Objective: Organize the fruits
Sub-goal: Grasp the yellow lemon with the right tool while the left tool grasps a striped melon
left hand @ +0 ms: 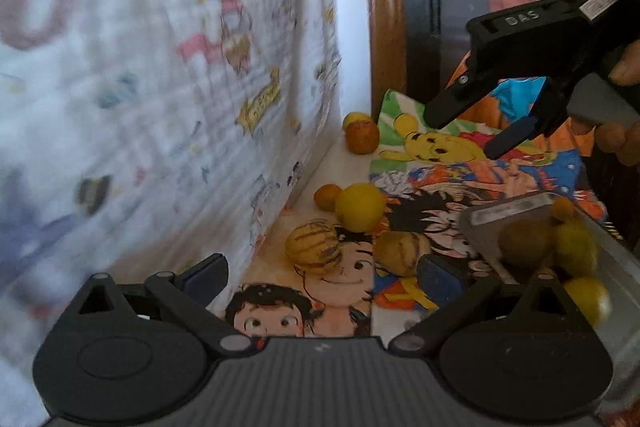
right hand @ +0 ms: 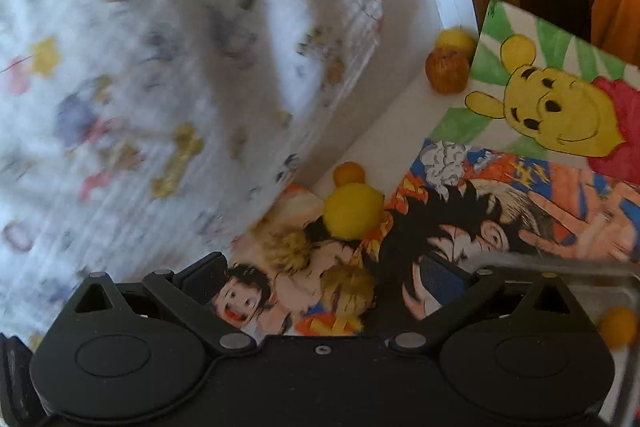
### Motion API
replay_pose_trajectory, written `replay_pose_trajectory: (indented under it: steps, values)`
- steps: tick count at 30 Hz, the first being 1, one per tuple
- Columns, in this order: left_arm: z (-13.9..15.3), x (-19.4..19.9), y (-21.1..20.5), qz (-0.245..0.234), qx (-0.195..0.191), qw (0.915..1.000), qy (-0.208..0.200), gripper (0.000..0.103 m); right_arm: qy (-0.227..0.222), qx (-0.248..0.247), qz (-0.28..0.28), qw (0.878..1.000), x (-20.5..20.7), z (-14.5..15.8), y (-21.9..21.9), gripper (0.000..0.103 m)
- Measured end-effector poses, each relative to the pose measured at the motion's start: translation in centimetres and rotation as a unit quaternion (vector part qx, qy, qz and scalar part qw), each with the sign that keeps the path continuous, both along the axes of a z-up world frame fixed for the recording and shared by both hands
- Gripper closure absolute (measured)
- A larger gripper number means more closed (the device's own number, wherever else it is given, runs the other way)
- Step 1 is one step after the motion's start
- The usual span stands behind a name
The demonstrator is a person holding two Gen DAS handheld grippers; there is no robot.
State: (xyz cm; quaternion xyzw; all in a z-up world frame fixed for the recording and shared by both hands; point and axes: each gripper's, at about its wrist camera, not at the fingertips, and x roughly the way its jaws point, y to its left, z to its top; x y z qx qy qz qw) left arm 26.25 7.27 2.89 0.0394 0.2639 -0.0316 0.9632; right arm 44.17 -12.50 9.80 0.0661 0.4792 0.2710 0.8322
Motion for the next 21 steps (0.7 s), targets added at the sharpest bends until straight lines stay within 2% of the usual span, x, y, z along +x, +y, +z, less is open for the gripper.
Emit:
replay_pose_trajectory:
  steps: [5, 9, 15, 21]
  values:
    - [-1.4, 3.8, 0.1, 0.018, 0.001, 0.9998, 0.006, 0.001, 0.025, 0.011, -0.003, 1.000, 5.1, -3.3, 2.0, 0.007]
    - [-2.8, 6.1, 0.0, 0.016, -0.002, 0.9997, 0.017, 0.008, 0.039, 0.008, -0.001, 0.999, 7.6, -5.8, 3.7, 0.015]
    - [-4.6, 9.0, -0.1, 0.017, -0.008, 0.9991, 0.037, 0.020, 0.045, -0.004, 0.008, 0.999, 9.4, -8.1, 5.1, 0.021]
    - [-5.8, 10.3, 0.2, 0.027, -0.016, 0.9979, 0.056, 0.029, 0.057, -0.006, 0.010, 0.998, 10.0, -10.0, 5.2, 0.025]
